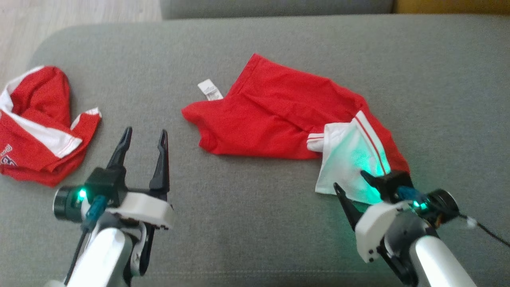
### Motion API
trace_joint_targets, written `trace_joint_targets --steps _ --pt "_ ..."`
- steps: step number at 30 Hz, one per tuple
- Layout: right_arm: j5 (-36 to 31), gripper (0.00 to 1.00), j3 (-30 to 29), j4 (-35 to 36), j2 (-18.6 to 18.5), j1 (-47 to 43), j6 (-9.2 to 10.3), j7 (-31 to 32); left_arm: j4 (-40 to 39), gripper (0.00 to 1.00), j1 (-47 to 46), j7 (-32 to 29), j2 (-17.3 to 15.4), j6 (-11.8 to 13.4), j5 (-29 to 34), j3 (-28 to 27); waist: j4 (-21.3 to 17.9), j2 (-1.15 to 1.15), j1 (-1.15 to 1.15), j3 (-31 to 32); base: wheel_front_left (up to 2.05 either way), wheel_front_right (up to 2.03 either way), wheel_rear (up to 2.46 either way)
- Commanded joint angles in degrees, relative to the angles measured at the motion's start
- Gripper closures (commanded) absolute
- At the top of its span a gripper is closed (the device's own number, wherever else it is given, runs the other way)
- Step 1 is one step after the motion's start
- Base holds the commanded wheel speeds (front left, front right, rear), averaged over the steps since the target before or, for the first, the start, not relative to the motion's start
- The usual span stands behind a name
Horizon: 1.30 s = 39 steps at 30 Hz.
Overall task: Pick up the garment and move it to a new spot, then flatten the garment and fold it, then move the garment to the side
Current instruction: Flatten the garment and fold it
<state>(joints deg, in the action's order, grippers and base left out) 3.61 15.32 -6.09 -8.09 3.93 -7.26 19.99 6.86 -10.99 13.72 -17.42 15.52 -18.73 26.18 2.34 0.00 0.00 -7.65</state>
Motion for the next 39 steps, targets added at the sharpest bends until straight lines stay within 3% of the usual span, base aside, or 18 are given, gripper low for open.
trace_joint_targets --steps 1,10,11,13,20,26,33,39 --pt "0.1 0.00 1.9 1.2 -0.8 2.8 -0.23 0.4 -1.8 0.00 -3.4 0.5 -0.7 -0.2 0.5 -2.2 1.2 0.00 0.00 -2.1 0.00 0.00 0.00" --pt "2.8 0.00 8.4 -7.5 -4.3 8.7 -0.23 7.2 -0.3 0.00 -6.7 1.1 0.4 -0.9 1.4 -2.2 2.6 0.00 0.00 -5.3 0.00 0.00 0.00" --pt "3.7 0.24 8.8 -8.1 -4.4 9.0 -0.23 7.7 -0.1 0.00 -6.9 1.1 0.5 -0.9 1.5 -2.2 2.6 0.00 0.00 -5.4 0.00 0.00 0.00" --pt "5.4 1.00 9.5 -8.7 -4.6 9.3 -0.23 8.3 0.1 0.00 -7.1 1.1 0.7 -1.1 1.6 -2.3 2.6 0.00 0.00 -5.6 0.00 0.00 0.00" --pt "9.8 1.00 8.2 -5.0 -4.2 9.2 -0.23 2.6 0.7 0.00 -7.2 1.2 0.8 -1.1 1.9 -2.8 1.4 0.00 0.00 -5.0 0.00 0.00 0.00" --pt "11.6 1.00 2.6 2.4 -2.2 7.6 -0.23 -3.3 0.7 0.00 -6.7 1.3 0.8 -1.2 2.1 -3.2 0.2 0.00 0.00 -4.0 0.00 0.00 0.00" --pt "12.0 1.00 -11.4 7.5 1.6 6.6 -0.23 -7.6 0.2 0.00 -6.5 1.3 0.7 -1.3 2.4 -3.5 -0.3 0.00 0.00 -3.9 0.00 0.00 0.00" --pt "12.9 1.00 -24.7 3.5 3.7 7.8 -0.23 -8.0 0.0 0.00 -6.9 1.3 0.7 -1.5 2.6 -3.6 -0.2 0.00 0.00 -4.9 0.00 0.00 0.00"
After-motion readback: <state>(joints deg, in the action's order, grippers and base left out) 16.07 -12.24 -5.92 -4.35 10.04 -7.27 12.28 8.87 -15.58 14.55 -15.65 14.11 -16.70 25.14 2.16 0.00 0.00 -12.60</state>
